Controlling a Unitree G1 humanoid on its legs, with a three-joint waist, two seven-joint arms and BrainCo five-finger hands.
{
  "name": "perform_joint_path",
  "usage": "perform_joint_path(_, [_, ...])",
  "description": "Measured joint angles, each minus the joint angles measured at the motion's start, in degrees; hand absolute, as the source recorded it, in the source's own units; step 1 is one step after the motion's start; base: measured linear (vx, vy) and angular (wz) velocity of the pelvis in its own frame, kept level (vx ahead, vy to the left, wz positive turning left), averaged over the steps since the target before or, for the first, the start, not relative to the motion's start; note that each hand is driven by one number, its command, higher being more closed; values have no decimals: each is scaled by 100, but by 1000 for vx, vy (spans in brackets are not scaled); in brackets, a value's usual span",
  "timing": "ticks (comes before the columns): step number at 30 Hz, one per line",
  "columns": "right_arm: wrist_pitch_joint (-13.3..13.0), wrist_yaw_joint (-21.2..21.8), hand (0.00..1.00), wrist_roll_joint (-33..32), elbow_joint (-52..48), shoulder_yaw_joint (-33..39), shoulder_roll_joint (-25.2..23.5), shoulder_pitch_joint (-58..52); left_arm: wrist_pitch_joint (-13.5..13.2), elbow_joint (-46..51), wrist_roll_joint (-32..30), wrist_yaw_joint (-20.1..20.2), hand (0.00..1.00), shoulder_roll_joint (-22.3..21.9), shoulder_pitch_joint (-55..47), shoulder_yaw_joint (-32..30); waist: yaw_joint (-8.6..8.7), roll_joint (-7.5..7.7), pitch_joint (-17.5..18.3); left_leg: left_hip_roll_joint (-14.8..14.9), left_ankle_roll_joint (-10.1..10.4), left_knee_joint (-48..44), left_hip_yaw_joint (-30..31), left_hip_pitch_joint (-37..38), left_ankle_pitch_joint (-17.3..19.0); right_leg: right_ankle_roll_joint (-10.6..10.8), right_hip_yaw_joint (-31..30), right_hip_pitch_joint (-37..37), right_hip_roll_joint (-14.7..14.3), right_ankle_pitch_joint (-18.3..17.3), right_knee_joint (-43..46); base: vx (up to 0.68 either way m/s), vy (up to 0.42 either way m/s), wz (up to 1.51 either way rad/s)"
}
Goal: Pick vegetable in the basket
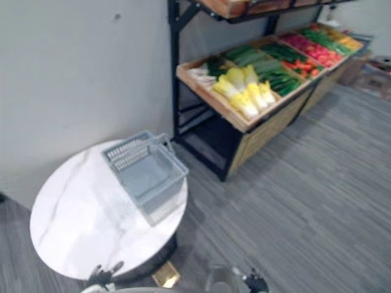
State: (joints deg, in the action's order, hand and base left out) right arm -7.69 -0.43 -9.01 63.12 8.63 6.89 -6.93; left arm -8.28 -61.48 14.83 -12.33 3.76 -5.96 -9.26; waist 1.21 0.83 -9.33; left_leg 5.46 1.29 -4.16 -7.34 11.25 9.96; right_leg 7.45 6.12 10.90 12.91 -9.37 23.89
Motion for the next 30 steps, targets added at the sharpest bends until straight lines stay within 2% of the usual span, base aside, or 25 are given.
perform_joint_path(1, [1,-18,0,-2,6,6,-5,-7,-10,3,62,0,0,-7,-3,-9,-8,19,4,66,163,-22,168,0,90,2,-275,-3,46,248,-772,376,-461,74])
perform_joint_path(2, [2,-26,0,-4,11,7,-15,-11,-34,0,62,-1,0,-2,-7,-14,-1,36,10,115,318,-69,293,0,186,13,-555,-4,86,396,-1134,382,-542,63])
perform_joint_path(3, [5,-26,0,-3,30,9,-27,-17,-53,-9,62,-1,0,9,-40,-18,-2,81,26,171,512,-117,398,6,318,190,-694,-13,108,660,-1235,391,-590,62])
perform_joint_path(4, [11,-24,0,-4,37,38,23,-18,-42,-52,50,5,0,-52,-40,-16,7,-37,31,385,665,-134,564,21,411,314,-567,14,-102,888,-954,330,-479,52])
perform_joint_path(5, [8,-34,0,-7,34,69,91,-10,-41,-72,44,22,0,-153,-42,2,10,-181,79,513,668,-114,653,5,394,242,-464,76,-207,750,-825,311,-428,45])
perform_joint_path(6, [11,-23,0,-7,37,71,204,21,-51,-80,40,28,0,-303,-38,-5,-19,-328,114,648,677,-91,694,-75,165,116,-312,180,-305,538,-602,227,-293,36])
perform_joint_path(8, [11,-24,0,-10,37,50,251,109,-59,-138,34,26,0,-358,-30,-16,13,-416,180,861,913,24,888,-254,-371,-58,78,146,-432,431,-581,239,-340,60])
perform_joint_path(10, [0,-27,0,-60,35,18,250,160,-58,-173,73,16,0,-348,-23,-83,25,-487,224,1063,971,-52,1144,-491,-654,-194,452,-20,-543,359,-696,246,-331,89])
perform_joint_path(12, [-7,-28,0,-94,25,-58,233,182,-77,-171,139,3,0,-318,4,-191,26,-388,220,1135,900,-259,1256,-772,-1006,-291,846,-251,-554,308,-843,228,-308,104])
perform_joint_path(13, [-10,-28,0,-94,-42,-77,198,178,-112,-171,261,-9,0,-260,9,-184,29,-296,222,1145,821,-367,1058,-930,-1298,-325,1089,-440,-520,298,-969,192,-268,108])
perform_joint_path(14, [-21,-33,0,-94,-231,-131,192,149,-112,-171,262,-18,0,-215,16,-154,30,-255,213,1180,789,-394,618,-1001,-1563,-373,1294,-637,-473,315,-1100,134,-184,105])
perform_joint_path(16, [-49,-50,0,-92,-653,-241,234,132,-113,-132,235,-40,0,-211,9,-39,-1,-182,177,1198,757,-354,-139,-1014,-1730,-423,1421,-838,-447,347,-1286,98,-130,65])
perform_joint_path(17, [-73,-91,0,-27,-986,-247,301,179,-112,-122,205,-48,0,-213,-13,32,-3,-238,203,1104,835,-157,-386,-991,-1670,-435,1488,-879,-420,357,-1370,52,-49,41])
perform_joint_path(19, [-166,-206,0,16,-1437,-244,426,222,-106,-127,161,-56,0,-239,-16,119,38,-319,231,949,784,229,-579,-944,-1710,-427,1606,-873,-419,367,-1403,20,25,34])
perform_joint_path(22, [-173,-324,0,251,-2167,-247,538,206,-109,-116,35,-76,0,-229,-1,154,8,-377,254,954,806,554,-634,-902,-1636,-364,1627,-790,-533,511,-1557,-26,58,14])
perform_joint_path(25, [-188,-432,0,711,-3603,-245,790,-40,-104,-122,-7,-89,0,-218,1,174,23,-444,293,977,802,630,-864,-906,-1111,-240,1515,-736,-626,753,-1840,-72,148,-21])
perform_joint_path(27, [-222,-437,0,1219,-4436,-243,937,-189,-104,-118,-43,-91,0,-94,-7,164,10,-288,297,870,836,629,-996,-910,-972,-150,1315,-727,-563,923,-2021,-71,164,-36])
perform_joint_path(28, [-289,-441,0,1788,-5006,-251,1090,-223,-81,-134,-171,-89,0,49,-42,152,22,-178,341,745,788,629,-1129,-893,-940,-84,1166,-729,-478,1061,-2190,-49,127,-35])
perform_joint_path(30, [-380,-495,0,2254,-5536,-296,1460,-171,-42,-137,-391,-82,0,148,-73,152,33,-111,383,595,745,626,-1272,-850,-915,1,992,-732,-368,1195,-2330,-20,112,-36])
